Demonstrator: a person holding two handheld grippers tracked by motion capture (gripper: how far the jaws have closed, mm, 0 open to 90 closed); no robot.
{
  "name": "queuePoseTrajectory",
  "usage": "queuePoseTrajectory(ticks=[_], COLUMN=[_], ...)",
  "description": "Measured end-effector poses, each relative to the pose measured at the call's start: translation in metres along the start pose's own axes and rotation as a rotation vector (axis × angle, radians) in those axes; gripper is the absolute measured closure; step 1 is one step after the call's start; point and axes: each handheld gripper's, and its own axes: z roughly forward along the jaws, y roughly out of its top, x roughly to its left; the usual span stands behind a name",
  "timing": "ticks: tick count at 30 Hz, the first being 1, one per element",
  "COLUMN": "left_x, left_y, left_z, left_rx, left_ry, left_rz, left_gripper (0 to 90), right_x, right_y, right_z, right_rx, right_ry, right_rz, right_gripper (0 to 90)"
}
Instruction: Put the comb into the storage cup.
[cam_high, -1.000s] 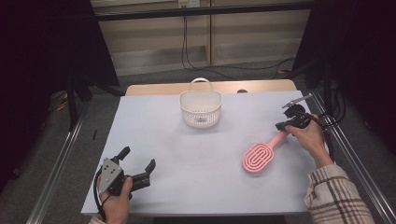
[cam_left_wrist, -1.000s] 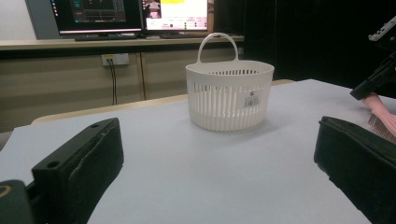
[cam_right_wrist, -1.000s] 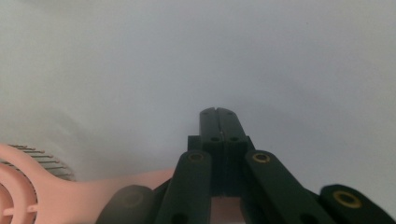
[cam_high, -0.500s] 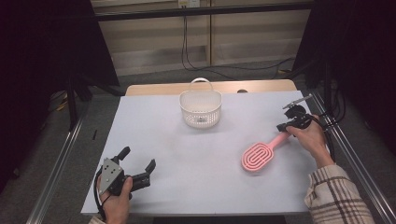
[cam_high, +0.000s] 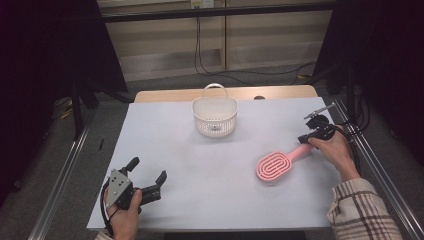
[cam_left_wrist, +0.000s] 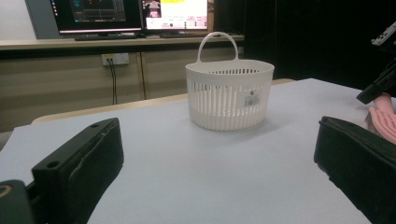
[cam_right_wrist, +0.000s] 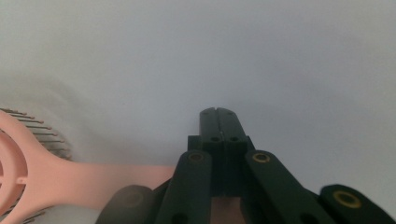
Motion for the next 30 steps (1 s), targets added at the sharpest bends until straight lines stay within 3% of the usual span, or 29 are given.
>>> queuePoseTrajectory(ticks=[14,30], left_x=[0.000,0.000], left_y=[0.000,0.000], left_z=[0.000,0.000], left_rx=[0.000,-0.002], left_ry=[-0.001,0.001], left_rz=[-0.003,-0.004], left_gripper=[1.5,1.5], right_x=[-0.002,0.007], right_y=[-0.012,-0.020], right_z=[-0.004,-0.010], right_rx=[0.009,0.025], right_ry=[-0.006,-0.013], right_rz=[-0.003,-0.025], right_gripper=[90.0,90.0])
